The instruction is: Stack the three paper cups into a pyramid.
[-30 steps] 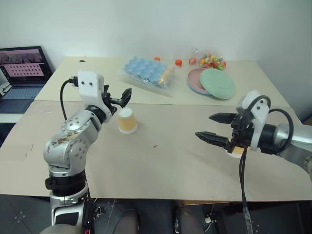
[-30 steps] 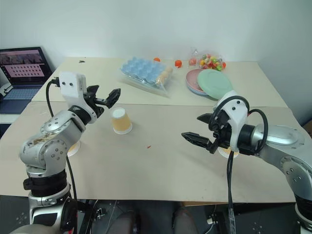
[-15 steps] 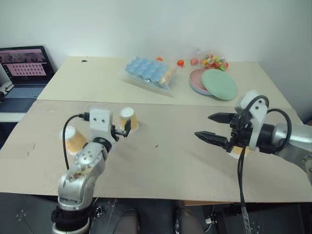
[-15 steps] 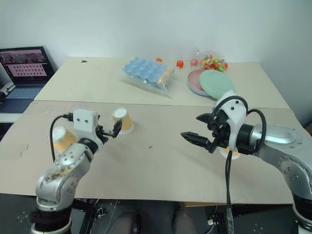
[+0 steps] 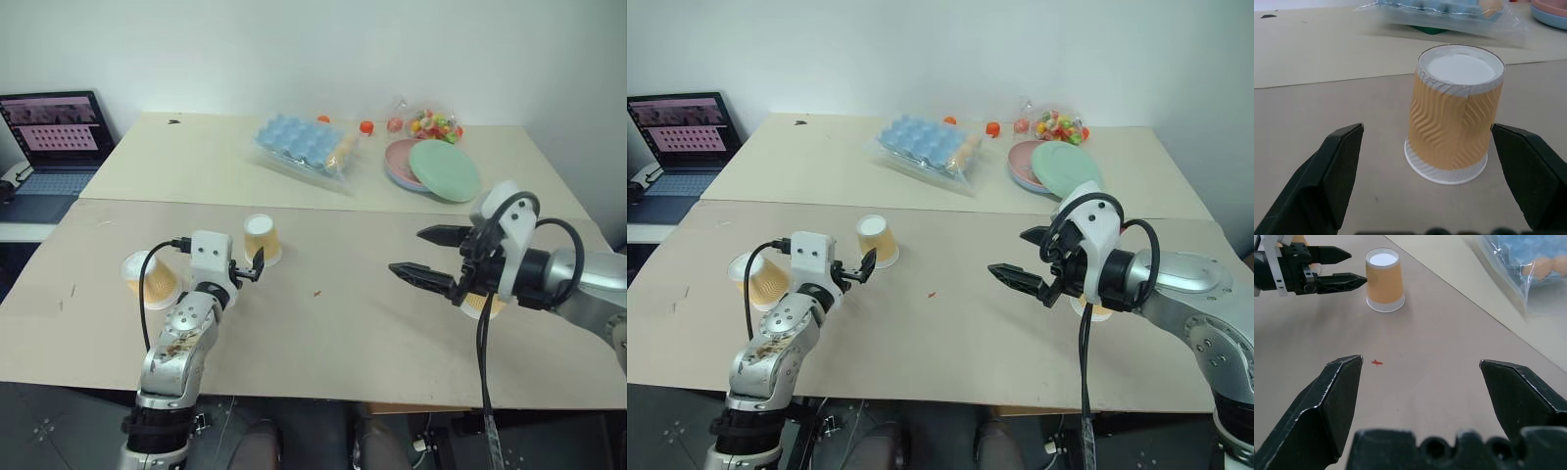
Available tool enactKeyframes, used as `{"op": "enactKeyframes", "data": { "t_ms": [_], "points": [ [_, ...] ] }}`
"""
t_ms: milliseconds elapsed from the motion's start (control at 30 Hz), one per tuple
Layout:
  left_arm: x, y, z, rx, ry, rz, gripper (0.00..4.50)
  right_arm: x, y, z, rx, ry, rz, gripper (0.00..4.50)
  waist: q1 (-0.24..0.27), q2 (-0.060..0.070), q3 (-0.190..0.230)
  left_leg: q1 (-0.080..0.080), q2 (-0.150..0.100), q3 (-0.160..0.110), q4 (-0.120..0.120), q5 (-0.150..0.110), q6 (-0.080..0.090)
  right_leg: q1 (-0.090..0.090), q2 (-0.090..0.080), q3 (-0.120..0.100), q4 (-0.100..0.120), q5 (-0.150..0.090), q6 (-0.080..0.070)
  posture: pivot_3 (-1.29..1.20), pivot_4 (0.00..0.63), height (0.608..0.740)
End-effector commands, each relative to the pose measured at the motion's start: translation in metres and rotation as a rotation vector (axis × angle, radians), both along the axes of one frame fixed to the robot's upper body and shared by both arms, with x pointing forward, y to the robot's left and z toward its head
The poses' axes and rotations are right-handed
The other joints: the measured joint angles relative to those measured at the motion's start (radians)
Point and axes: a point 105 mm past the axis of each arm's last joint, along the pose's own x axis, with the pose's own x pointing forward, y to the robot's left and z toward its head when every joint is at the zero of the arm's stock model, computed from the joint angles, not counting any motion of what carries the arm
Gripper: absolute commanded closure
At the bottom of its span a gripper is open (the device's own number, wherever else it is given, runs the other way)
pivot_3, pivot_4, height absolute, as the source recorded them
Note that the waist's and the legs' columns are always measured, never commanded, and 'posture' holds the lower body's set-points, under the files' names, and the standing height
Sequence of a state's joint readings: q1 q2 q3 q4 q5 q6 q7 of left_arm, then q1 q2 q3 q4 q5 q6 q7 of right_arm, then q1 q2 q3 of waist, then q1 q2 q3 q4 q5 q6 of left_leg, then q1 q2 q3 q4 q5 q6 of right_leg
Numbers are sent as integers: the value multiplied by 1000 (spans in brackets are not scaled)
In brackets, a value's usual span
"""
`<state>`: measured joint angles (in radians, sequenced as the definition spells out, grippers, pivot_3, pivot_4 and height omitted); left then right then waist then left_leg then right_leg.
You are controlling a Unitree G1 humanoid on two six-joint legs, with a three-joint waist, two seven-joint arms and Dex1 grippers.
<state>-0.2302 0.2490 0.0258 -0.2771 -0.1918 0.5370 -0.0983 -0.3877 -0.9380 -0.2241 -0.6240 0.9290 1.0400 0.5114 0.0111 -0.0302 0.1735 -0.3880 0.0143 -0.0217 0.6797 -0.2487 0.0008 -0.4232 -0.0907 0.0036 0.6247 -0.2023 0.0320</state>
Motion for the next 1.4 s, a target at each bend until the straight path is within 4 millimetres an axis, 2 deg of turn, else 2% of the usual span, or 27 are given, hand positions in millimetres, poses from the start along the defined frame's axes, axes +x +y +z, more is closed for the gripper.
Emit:
{"op": "enactKeyframes", "data": {
  "t_ms": [33, 200, 400, 733, 767, 900, 1067, 1133, 1233, 1333, 1400],
  "points": [
    [6, -5, 9, 3, -55, -22, 61, -4, -1, 18, -5, -79, -6, 0, -1, 0, 0, 0, 0, 0, 0, 0, 0, 0, 0, 0, 0, 0, 0, 0, 150, 736],
    [21, -13, 9, -23, -65, -51, 61, -7, 1, 19, -3, -87, -18, 0, 1, 0, 0, 0, 0, -1, 0, 0, 0, 0, 0, -1, 0, 0, 0, 0, 150, 736],
    [38, -21, 17, -29, -102, -74, 61, -8, -1, 20, -1, -95, -36, 0, 0, 0, 0, -1, 0, 0, 0, 0, 0, 0, 0, -1, 0, 0, 0, 0, 150, 736],
    [56, -29, 30, -33, -148, -88, 61, -11, -2, 20, 5, -96, -49, 0, 1, 0, 0, -1, 0, -1, 0, 0, 0, 0, 0, -1, 0, 0, 1, 0, 150, 736],
    [56, -29, 30, -33, -149, -93, 581, -11, -2, 20, 6, -97, -52, 0, 0, 0, 0, -1, 0, -1, 0, 0, 0, 0, 0, -1, 0, 0, 1, 0, 150, 736],
    [54, -28, 29, -30, -152, -98, 1742, -11, -1, 18, 8, -92, -55, 0, -1, 0, 0, -1, 0, 0, 0, 0, 0, 0, 0, -1, 0, 0, 1, 0, 150, 736],
    [51, -30, 38, -47, -171, -103, 1830, -11, -1, 18, 11, -88, -53, 0, 0, 0, 0, -1, 0, -1, 0, 0, 0, 0, 0, -1, 0, 0, 1, 0, 150, 736],
    [45, -44, 52, -55, -197, -210, 1830, -11, -1, 17, 11, -86, -52, 0, 0, 0, 0, -1, 0, -1, 0, 0, 0, 0, 0, -1, 0, 0, 1, 0, 150, 736],
    [24, -77, 70, -54, -211, -479, 1830, -11, -1, 17, 11, -83, -51, 0, 0, 0, 0, -1, 0, -1, 0, 0, 0, 0, 0, -1, -1, 0, 1, 0, 150, 736],
    [-7, -99, 71, 17, -188, -735, 1830, -12, 0, 16, 13, -83, -52, 0, 0, 0, 0, -1, 0, 0, 0, 0, 0, 0, 0, -1, -1, 0, 1, 0, 150, 736],
    [-23, -106, 65, 50, -151, -852, 1830, -12, 0, 15, 17, -84, -56, 0, -2, 0, 0, -1, 0, 0, 0, 0, 0, 0, 0, -1, -1, 0, 1, 0, 150, 736]
  ]
}}
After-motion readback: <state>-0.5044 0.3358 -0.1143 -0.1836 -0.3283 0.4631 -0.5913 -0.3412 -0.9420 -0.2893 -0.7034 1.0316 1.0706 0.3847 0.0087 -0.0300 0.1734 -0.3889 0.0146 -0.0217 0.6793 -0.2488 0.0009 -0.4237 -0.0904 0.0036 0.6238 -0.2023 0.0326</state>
